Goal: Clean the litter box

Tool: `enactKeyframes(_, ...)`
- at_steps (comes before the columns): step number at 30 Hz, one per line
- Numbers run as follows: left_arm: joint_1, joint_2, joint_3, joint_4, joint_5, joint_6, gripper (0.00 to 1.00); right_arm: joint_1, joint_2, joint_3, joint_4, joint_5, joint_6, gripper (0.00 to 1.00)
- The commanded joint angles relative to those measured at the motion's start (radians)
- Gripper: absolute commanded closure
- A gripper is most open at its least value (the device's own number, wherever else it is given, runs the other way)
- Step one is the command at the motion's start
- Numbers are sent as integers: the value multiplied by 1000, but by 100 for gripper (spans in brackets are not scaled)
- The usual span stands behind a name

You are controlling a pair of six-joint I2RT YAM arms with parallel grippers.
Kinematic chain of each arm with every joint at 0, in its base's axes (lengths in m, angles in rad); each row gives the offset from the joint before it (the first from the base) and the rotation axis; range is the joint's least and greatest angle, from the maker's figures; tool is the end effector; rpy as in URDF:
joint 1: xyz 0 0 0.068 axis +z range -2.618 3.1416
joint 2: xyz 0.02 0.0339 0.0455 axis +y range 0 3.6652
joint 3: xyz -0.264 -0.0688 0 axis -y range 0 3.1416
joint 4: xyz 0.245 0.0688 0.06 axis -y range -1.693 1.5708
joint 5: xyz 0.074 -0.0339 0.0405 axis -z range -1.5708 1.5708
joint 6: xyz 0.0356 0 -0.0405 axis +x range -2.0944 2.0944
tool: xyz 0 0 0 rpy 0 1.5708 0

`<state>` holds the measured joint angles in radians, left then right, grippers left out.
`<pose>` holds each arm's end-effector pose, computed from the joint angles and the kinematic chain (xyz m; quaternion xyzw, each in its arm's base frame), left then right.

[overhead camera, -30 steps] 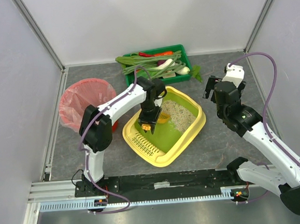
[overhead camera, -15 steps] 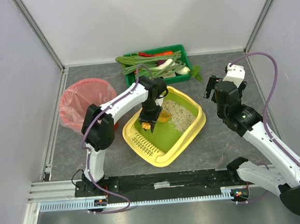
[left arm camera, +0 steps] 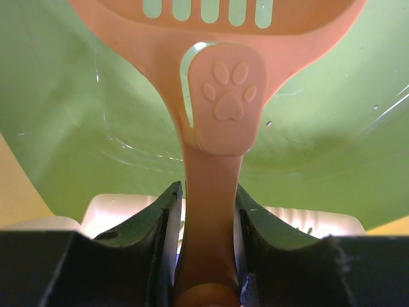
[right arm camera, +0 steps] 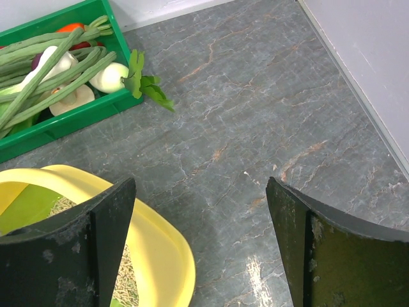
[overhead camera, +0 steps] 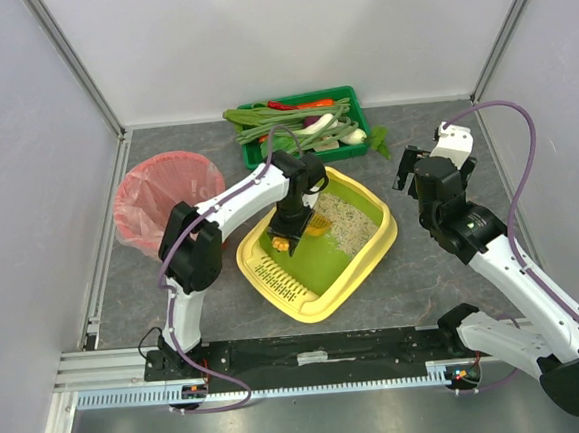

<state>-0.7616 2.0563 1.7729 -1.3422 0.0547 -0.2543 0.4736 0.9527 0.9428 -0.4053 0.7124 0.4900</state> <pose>0.2803 -0.2700 0.2267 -0.2500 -0.9675 0.0106 0.0372 0.1930 0.0728 0.3455 0.1969 0.7835 -0.0217 0.5890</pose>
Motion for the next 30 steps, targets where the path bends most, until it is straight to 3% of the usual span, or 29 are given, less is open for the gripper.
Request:
enactKeyframes(1,5,28,-13,66,-52,32,98,-4,-8,8,10,21,22,9)
enactKeyframes(13,2,56,2,127,-85,58,98,-4,-23,2,10,6,22,9)
enactKeyframes(30,2,5,-92,270,-102,98,98,-4,-46,-2,-6,21,38,9)
